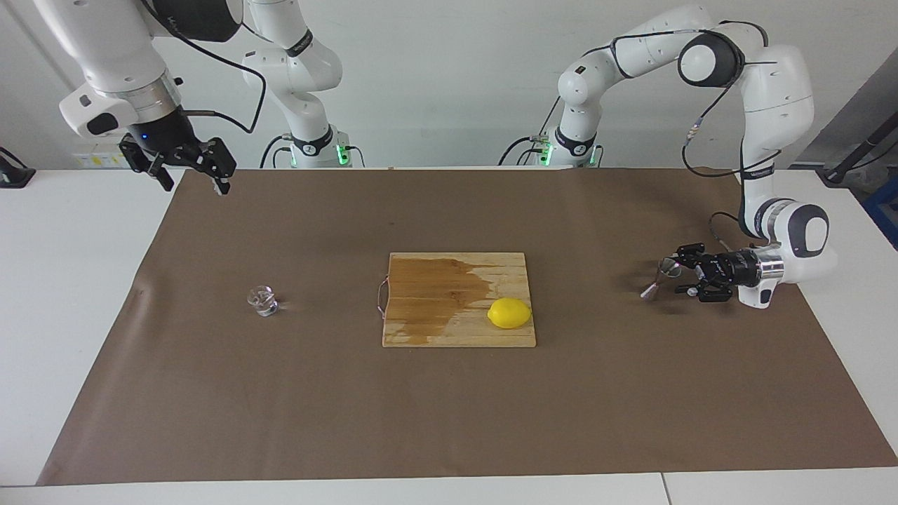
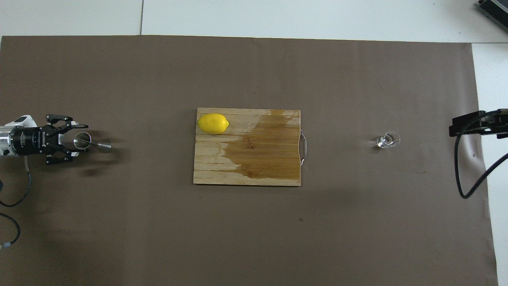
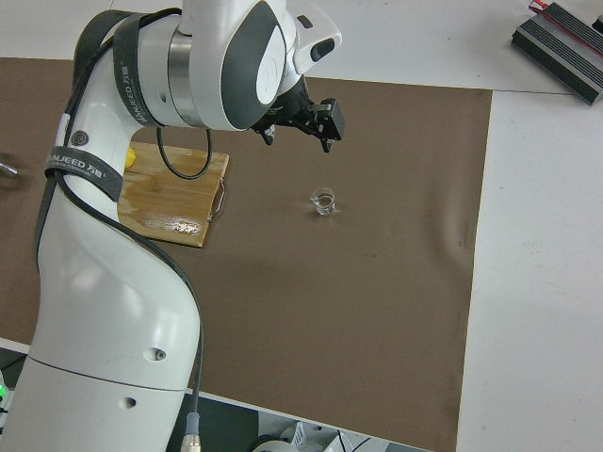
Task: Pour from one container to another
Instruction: 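Close the left gripper on the small metal cup, then lift the metal cup with the left gripper and carry it over the board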
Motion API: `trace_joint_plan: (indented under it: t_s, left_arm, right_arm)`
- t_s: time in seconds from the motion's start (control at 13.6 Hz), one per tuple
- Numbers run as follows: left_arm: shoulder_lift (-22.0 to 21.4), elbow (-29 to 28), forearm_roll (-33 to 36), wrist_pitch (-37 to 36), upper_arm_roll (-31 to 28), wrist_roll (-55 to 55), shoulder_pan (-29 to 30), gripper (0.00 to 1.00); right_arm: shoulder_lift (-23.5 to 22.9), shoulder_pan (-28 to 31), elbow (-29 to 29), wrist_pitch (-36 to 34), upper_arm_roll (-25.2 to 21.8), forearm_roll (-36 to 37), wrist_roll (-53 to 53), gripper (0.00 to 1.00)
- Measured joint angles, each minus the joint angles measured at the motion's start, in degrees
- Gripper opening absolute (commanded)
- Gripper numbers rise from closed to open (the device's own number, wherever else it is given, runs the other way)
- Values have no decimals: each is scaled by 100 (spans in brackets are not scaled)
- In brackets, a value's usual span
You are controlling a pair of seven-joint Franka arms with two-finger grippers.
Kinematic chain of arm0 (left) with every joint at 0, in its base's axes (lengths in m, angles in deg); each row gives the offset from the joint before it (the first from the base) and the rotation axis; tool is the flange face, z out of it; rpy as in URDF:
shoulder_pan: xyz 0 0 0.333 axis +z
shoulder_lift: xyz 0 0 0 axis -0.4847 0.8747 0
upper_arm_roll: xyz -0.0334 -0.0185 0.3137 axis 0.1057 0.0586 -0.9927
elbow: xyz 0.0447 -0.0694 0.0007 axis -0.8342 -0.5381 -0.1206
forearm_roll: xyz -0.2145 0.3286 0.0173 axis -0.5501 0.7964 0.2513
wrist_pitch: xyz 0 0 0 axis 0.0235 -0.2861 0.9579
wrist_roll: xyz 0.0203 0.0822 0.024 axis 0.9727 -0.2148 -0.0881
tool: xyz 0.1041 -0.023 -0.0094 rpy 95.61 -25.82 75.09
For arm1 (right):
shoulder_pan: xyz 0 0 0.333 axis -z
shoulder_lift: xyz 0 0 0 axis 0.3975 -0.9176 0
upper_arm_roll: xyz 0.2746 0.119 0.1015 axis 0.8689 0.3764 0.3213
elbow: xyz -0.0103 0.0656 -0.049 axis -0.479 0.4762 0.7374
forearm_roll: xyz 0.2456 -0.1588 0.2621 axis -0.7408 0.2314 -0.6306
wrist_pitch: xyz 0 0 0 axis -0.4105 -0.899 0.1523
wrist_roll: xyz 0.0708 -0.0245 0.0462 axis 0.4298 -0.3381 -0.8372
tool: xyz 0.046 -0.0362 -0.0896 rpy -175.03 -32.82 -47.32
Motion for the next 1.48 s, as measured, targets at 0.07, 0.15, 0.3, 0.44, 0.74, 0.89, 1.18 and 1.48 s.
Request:
trace_joint_plan:
  t_s: [0.07, 0.15, 0.3, 0.44, 0.74, 0.89, 1.18, 1.48]
  left_arm:
    - [0, -4, 0, 0, 1, 3, 0, 67]
    - [0, -6, 0, 0, 5, 5, -1, 64]
    - [0, -8, 0, 0, 10, 30, -1, 56]
    - [0, -10, 0, 0, 16, 54, -1, 47]
    - [1, -14, 0, 2, 33, 72, -1, 38]
    - [1, -16, 0, 3, 38, 75, -1, 35]
    - [1, -17, 0, 3, 63, 77, -1, 33]
    - [1, -13, -11, 3, 155, 77, -1, 33]
  right_arm:
    - [0, 0, 0, 0, 0, 0, 0, 100]
    - [0, 0, 0, 0, 0, 0, 0, 100]
    - [0, 0, 0, 0, 0, 0, 0, 100]
    - [0, 0, 0, 0, 0, 0, 0, 100]
    - [0, 0, 0, 0, 0, 0, 0, 100]
    - [0, 0, 0, 0, 0, 0, 0, 100]
    - [0, 0, 0, 0, 0, 0, 0, 100]
    - [0, 0, 0, 0, 0, 0, 0, 100]
